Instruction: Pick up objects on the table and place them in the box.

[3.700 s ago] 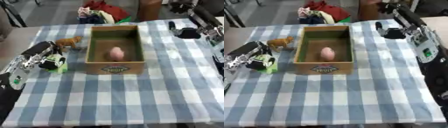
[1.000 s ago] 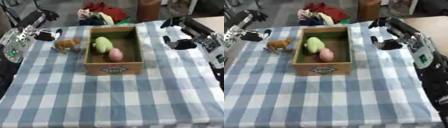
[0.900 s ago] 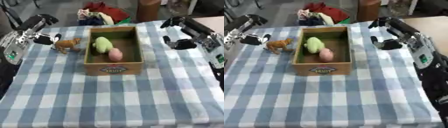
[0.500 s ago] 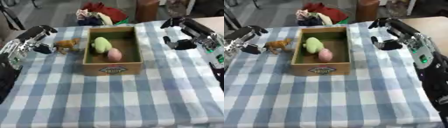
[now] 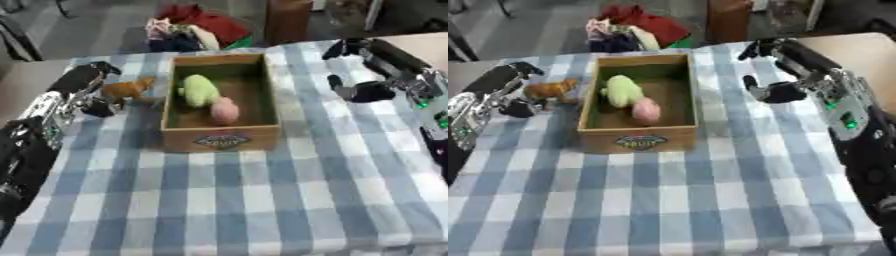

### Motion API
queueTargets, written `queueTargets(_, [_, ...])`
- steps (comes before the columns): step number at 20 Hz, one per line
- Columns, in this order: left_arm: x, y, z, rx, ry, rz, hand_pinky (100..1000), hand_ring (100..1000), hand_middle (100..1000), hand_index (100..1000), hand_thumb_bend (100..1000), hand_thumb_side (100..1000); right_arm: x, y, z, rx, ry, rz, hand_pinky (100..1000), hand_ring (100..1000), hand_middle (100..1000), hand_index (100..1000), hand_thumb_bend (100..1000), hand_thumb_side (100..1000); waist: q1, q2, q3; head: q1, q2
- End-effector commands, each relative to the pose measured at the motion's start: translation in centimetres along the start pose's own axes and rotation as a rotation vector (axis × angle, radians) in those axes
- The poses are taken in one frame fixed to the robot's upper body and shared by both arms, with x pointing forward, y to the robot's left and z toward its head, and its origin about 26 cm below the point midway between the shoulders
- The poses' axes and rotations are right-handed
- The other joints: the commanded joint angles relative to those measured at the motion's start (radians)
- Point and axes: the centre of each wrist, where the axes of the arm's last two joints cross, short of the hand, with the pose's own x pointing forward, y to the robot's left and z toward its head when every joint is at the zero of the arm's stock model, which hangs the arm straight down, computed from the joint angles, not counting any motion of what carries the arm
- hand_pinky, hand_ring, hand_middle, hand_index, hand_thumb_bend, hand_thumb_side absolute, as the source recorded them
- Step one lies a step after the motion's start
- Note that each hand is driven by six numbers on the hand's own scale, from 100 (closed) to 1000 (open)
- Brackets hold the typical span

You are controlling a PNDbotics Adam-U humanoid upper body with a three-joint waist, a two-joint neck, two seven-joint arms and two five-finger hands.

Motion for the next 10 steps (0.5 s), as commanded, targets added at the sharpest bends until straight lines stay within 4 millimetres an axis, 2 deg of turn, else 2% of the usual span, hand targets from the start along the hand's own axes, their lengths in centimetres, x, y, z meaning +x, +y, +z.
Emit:
queueTargets(1, [-0.4, 1.4, -0.4, 0.074, 0.031, -0.02, 813, 800, 831, 872, 250, 173, 0.1, -1.7, -0.4, -0.023, -0.016, 0.027, 796, 793, 755, 799, 100, 223, -0.004, -0.013, -0.004, 0.004, -0.011])
queueTargets(8, [-0.5, 0.6, -0.5, 0.107, 0.072, -0.039, 810, 796, 826, 872, 242, 171, 0.2, -1.7, -0.6, -0.023, -0.021, 0.026, 797, 793, 755, 799, 100, 223, -0.004, -0.008, -0.018, 0.008, -0.018])
queueTargets(10, [-0.5, 0.3, -0.5, 0.098, 0.076, -0.043, 800, 767, 779, 856, 239, 170, 0.3, -1.7, -0.6, -0.023, -0.022, 0.027, 797, 792, 755, 799, 100, 223, -0.004, -0.007, -0.021, 0.008, -0.019])
